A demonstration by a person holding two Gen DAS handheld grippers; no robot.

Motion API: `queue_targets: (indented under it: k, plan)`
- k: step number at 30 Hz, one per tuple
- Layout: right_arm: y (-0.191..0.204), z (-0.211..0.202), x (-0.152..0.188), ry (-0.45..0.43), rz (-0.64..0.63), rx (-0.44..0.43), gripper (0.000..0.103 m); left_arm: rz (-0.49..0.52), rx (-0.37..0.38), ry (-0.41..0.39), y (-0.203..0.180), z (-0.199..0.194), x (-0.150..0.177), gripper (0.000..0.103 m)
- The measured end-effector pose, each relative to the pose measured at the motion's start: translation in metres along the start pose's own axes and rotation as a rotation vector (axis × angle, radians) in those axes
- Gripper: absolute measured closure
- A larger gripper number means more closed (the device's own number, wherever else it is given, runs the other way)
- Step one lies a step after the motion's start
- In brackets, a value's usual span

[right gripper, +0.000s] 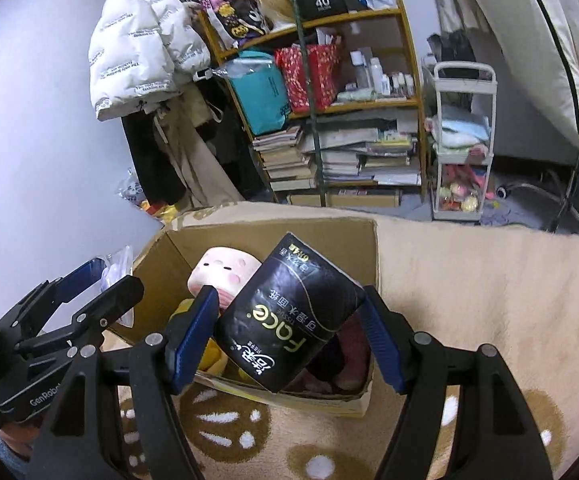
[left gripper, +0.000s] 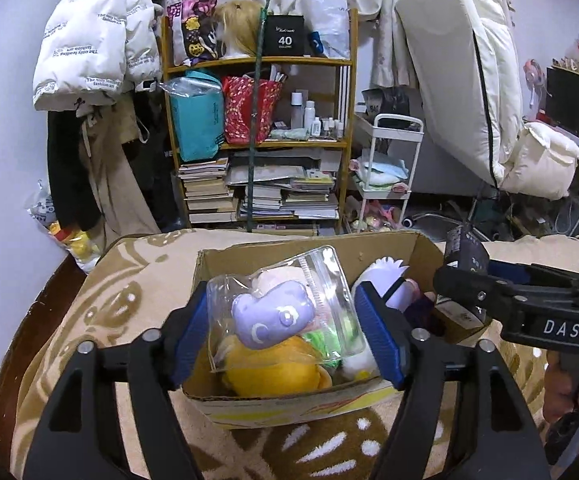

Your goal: Organize soft objects

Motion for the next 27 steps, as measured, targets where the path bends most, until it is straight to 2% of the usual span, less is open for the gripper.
queue_targets:
  k: [4,6,8,14,17,20,22,27]
  plan:
    - [-0.004,0.005,0.001,0.018,0.025,-0.022,0.026,-0.014,-0.024,-0.002,0.003,0.002,0.002,0.019]
    - [-0.003,0.005,0.001,0.018,0.019,-0.023,0.015,-0.025,-0.028,-0.01,0.006,0.0,0.001,0.014]
    - [-0.002,0.003,0.002,0.007,0.015,-0.016,0.013,-0.036,-0.036,-0.013,0.009,-0.002,0.001,0.012]
    - [-0.004,-0.011,0.0,-0.016,0.011,0.001,0.011,-0.074,-0.08,-0.004,0.018,-0.014,0.003,0.012]
    - [-0.005,-0.021,0.002,-0.031,0.008,0.014,0.0,-0.088,-0.087,-0.011,0.022,-0.025,0.005,0.012]
    - [-0.009,-0.038,0.006,-0.064,0.015,0.034,0.0,-0.095,-0.094,-0.017,0.022,-0.04,0.006,0.011]
    - [-0.01,-0.05,0.007,-0.076,0.021,0.032,0.0,-0.091,-0.101,-0.033,0.02,-0.054,0.008,0.003]
    - [-0.009,-0.079,0.012,-0.12,0.027,0.034,0.0,-0.061,-0.111,-0.068,0.011,-0.087,0.011,0.003]
Point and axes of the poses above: each gripper's, at about its wrist camera, not at the fingertips, and z roughly the way its jaws point, y to its left, x to its underside, the point moved 3 cm from there along z, roughly the way its jaws point, and after that the axes turned 8 degrees about x, right-handed, at the moved point
